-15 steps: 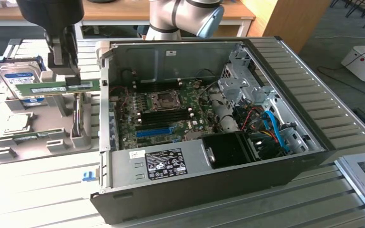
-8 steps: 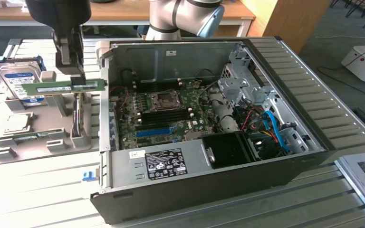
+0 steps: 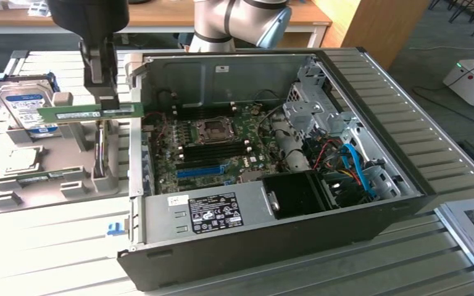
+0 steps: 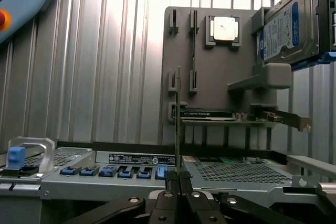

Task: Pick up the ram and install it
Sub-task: 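Pick up the ram and move it above insertion slot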

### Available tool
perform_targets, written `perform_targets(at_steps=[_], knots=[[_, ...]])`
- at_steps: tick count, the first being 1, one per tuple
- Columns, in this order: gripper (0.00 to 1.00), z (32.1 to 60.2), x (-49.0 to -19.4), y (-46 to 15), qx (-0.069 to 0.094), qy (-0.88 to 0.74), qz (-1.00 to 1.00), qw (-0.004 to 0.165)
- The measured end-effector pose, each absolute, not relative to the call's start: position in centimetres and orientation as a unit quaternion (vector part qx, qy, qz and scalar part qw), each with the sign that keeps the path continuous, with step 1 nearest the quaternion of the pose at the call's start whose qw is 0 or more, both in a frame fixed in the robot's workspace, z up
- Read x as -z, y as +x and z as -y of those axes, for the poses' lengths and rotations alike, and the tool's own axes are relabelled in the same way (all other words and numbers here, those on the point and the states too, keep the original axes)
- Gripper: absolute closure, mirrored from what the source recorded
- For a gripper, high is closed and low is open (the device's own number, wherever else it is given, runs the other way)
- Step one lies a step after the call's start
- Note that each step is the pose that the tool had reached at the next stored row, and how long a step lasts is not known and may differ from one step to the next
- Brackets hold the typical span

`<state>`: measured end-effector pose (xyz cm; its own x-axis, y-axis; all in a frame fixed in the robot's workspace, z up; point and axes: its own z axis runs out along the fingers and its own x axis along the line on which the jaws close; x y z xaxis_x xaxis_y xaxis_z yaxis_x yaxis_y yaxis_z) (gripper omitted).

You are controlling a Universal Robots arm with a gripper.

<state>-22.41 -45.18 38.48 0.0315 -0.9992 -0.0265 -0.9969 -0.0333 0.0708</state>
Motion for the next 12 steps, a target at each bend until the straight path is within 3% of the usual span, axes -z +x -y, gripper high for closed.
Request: perform_targets(at_steps=[12], knots=[[0.89,45.2,-38.5,-20.4,0.038,0.718,0.695,0.020]])
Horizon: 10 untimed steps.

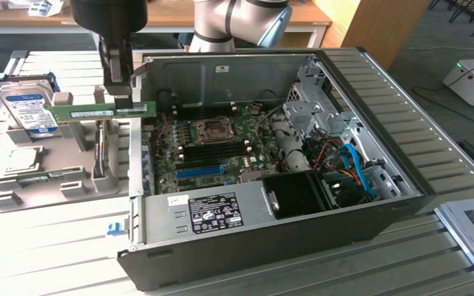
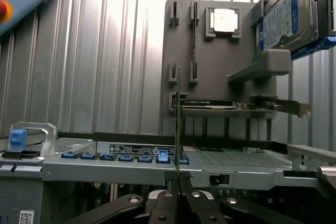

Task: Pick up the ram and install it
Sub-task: 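Pick up the ram and move it above insertion slot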

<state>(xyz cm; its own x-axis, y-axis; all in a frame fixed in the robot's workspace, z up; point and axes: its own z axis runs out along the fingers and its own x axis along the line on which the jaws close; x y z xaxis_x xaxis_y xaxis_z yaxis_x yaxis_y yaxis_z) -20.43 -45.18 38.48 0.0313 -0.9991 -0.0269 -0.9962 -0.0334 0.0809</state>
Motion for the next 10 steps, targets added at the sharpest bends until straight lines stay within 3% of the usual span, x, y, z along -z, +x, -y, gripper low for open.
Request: perform_targets(at_steps=[10], knots=[[0.89,45.2,-38.5,-18.7,0.041,0.718,0.695,0.023]])
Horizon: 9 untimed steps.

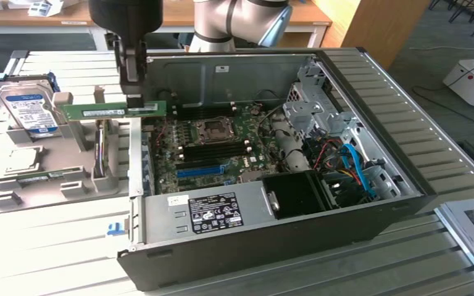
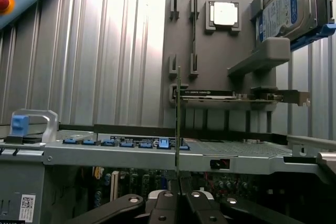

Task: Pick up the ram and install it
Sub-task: 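Pick up the ram and move it above insertion slot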

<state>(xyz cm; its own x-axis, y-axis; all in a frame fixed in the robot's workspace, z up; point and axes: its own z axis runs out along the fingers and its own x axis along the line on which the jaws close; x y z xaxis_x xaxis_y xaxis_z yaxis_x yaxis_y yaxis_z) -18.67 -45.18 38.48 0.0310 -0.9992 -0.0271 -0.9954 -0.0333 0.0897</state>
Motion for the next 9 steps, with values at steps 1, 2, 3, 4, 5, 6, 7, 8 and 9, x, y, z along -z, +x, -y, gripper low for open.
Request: perform_targets(at_steps=[1,2,3,4,5,6,7,8,9], knots=[[0.89,45.2,-38.5,-18.4,0.041,0.718,0.695,0.023],[0.89,45.2,-38.5,-18.1,0.042,0.718,0.695,0.024],[0.89,45.2,-38.5,-17.9,0.042,0.718,0.695,0.024],[0.89,45.2,-38.5,-17.7,0.043,0.717,0.695,0.025],[0.89,45.2,-38.5,-17.4,0.043,0.717,0.695,0.025],[0.89,45.2,-38.5,-17.2,0.044,0.717,0.695,0.026],[0.89,45.2,-38.5,-17.0,0.044,0.717,0.695,0.026],[0.89,45.2,-38.5,-16.7,0.045,0.717,0.695,0.027],[0.89,45.2,-38.5,-16.5,0.045,0.717,0.695,0.027]])
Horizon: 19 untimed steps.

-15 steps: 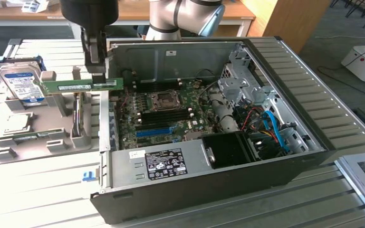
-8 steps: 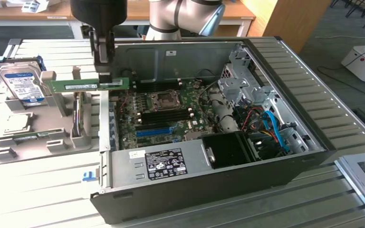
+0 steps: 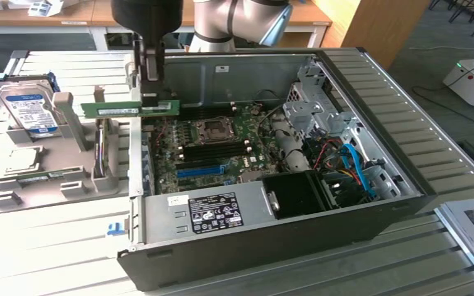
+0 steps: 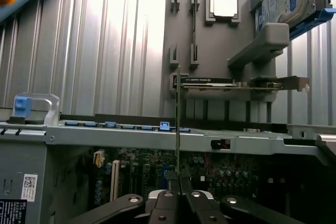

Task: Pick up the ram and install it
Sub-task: 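Pick up the ram and move it above insertion slot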

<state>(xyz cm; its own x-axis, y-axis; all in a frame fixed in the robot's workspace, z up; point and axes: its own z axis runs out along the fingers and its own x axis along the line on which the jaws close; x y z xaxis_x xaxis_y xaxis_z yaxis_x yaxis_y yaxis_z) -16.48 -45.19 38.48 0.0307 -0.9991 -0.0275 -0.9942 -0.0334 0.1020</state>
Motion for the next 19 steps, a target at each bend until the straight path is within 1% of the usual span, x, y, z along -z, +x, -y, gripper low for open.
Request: perform_targets(at_steps=[15,17,19], knots=[[0.89,45.2,-38.5,-13.1,0.053,0.717,0.694,0.035],[0.89,45.2,-38.5,-11.2,0.058,0.716,0.694,0.039],[0.89,45.2,-38.5,-11.1,0.058,0.716,0.694,0.039]])
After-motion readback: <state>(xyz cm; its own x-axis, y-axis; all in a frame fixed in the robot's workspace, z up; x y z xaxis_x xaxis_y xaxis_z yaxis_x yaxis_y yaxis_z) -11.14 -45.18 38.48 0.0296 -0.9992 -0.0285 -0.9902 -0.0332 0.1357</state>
